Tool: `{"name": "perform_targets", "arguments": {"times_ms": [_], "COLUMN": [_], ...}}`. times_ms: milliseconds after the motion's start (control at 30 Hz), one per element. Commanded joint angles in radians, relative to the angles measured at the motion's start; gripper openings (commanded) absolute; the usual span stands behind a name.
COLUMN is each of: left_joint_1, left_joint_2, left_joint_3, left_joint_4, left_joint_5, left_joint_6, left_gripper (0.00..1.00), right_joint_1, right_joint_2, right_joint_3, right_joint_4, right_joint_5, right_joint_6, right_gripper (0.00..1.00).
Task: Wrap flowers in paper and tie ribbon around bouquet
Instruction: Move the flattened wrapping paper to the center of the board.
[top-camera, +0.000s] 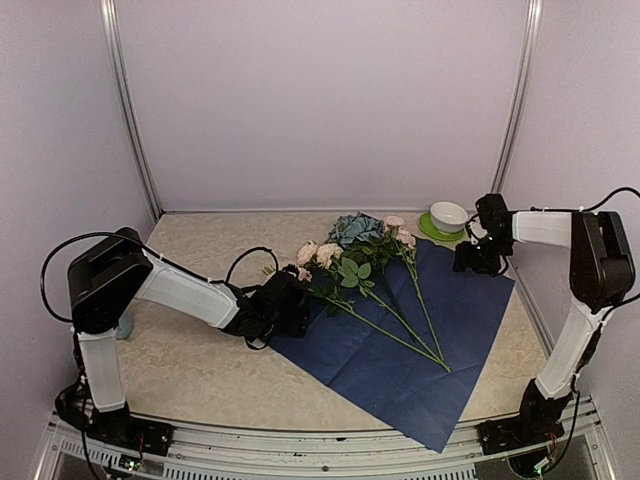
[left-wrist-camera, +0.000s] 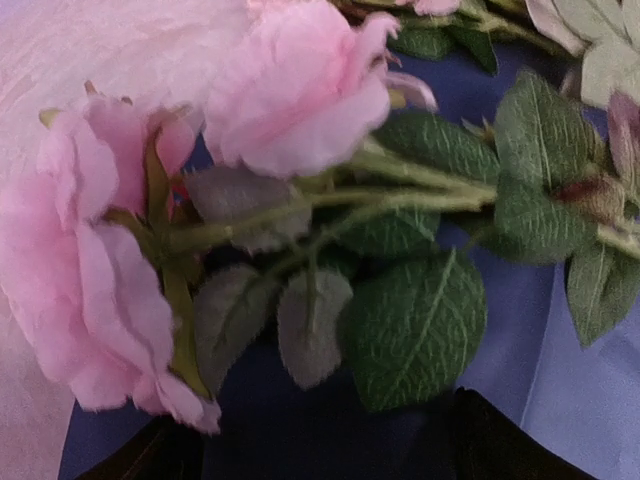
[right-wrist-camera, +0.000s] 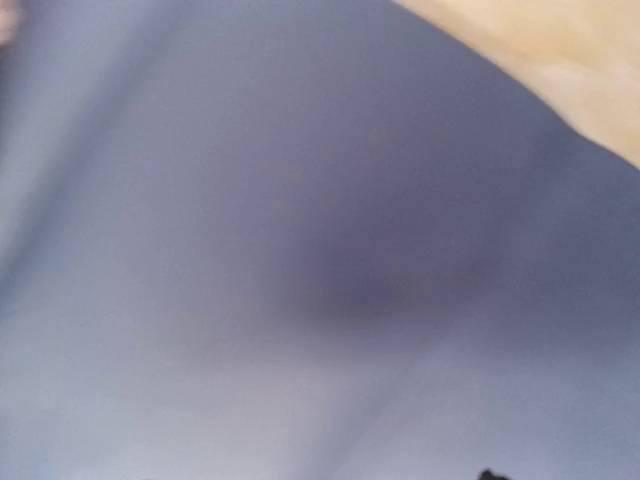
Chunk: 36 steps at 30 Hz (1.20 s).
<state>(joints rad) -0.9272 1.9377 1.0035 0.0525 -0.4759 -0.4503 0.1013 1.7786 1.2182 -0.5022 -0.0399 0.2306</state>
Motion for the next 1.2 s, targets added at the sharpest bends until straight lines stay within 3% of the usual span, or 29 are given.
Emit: {"name": "perform_targets", "arguments": {"times_ms": [0,300,400,433,500,567,767,967,1167], "left_joint_1": [0.013,0.045,0.028,0.023,0.040,0.083,0.166,0.161,0.192], "left_joint_2": [0.079,0.053,-0.043,-0.086,-0.158,-0.202,-0.231,-0.124,-0.024], "left_joint_3": [0.055,0.000,-0.033,-0.049,-0.067,-0.082,-0.144,-0.102,-0.051], "left_joint_4": [-0.105,-0.069,-0.055,-0.044,-0.042,-0.063,-0.098,-0.130,-0.239], "left_joint_5": [-0.026,-0.011,-0.031,-0.021,0.052,0.107,0.098,0.089,-0.017], "left_joint_6": [0.009,0.022,0.024,0.027,0.023,-0.011,-0.037,-0.010,0.019], "left_gripper": [0.84,0.86,0.91,0.95,0.99,0.99,0.99,0.99,0.99], "right_joint_1": [-0.048,-0.239,-0.248,-0.248,-0.251,-0.256,-0.233,-0.201,-0.160], "right_joint_2": [0.067,0.250,0.347,0.371,0.402,0.425,0.394,0.315,0.238], "right_joint_3": [0.042,0.213,0.315,0.339,0.363,0.385,0.295,0.184,0.087], "right_joint_4": [0.013,-0.027,-0.117,-0.134,-0.140,-0.152,-0.165,-0.158,-0.134], "right_joint_5": [0.098,0.036,0.038,0.053,0.065,0.047,-0.015,-0.077,-0.129], "right_joint_6": [0.017,-0.026,-0.082,-0.094,-0.109,-0.114,-0.143,-0.127,-0.086], "right_gripper": [0.67,0.70,0.87,0.97,1.00,1.00,0.83,0.79,0.75]}}
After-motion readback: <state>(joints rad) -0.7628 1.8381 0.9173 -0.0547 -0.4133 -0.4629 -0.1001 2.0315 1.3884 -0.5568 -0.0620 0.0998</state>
